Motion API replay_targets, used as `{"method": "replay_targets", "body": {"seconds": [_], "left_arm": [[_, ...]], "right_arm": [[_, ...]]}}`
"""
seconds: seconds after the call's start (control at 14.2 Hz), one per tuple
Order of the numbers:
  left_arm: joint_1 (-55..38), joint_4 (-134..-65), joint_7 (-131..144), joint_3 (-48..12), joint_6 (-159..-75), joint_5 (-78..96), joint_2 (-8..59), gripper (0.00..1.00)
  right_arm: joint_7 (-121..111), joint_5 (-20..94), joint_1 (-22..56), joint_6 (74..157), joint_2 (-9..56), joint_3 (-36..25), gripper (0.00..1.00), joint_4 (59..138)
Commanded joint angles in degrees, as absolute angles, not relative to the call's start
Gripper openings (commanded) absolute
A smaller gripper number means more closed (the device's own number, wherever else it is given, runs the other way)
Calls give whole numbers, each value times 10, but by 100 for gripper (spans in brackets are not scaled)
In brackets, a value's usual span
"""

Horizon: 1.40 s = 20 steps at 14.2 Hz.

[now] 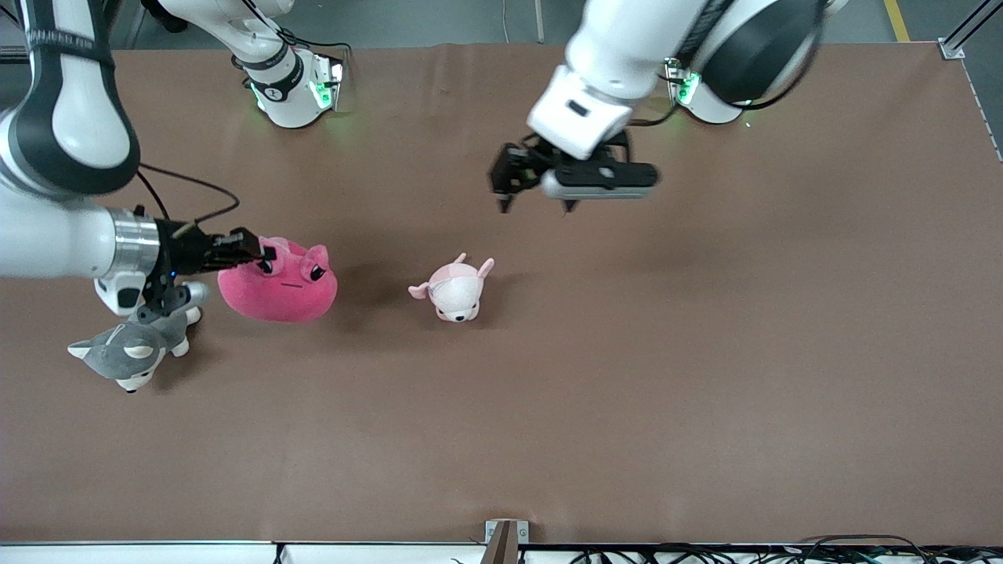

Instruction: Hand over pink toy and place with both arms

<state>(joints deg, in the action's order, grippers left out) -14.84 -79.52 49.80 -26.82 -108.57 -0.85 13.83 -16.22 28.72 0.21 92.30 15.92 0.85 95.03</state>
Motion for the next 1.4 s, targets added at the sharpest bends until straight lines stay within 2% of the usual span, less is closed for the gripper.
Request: {"method": "replay_targets", "body": {"seconds": [0.0,0.14,0.28,0.49,0.77,1.26,1.33], "left_arm": [[-75,-806,392,-272,-997,-12,95,100],[-13,-806,284,-272,-920,-10,83,100],[57,-817,187,-272,-881,-7,75,100],[140,-871,97,-272,-880,0,40,100],[206,-896,20,-272,-882,5,17,100],[273,-956,-61,-270,-911,40,-47,100],[275,-955,-61,-269,-914,47,-48,100]], "right_arm": [[-186,296,-31,906,227,17,3,896],[-207,322,-47,908,250,17,3,895],[-223,354,-64,908,280,17,3,888],[-227,365,-69,907,301,17,3,875],[-229,364,-71,907,314,17,3,875],[-293,364,-76,905,340,17,4,875],[-300,365,-76,904,340,17,34,875]]}}
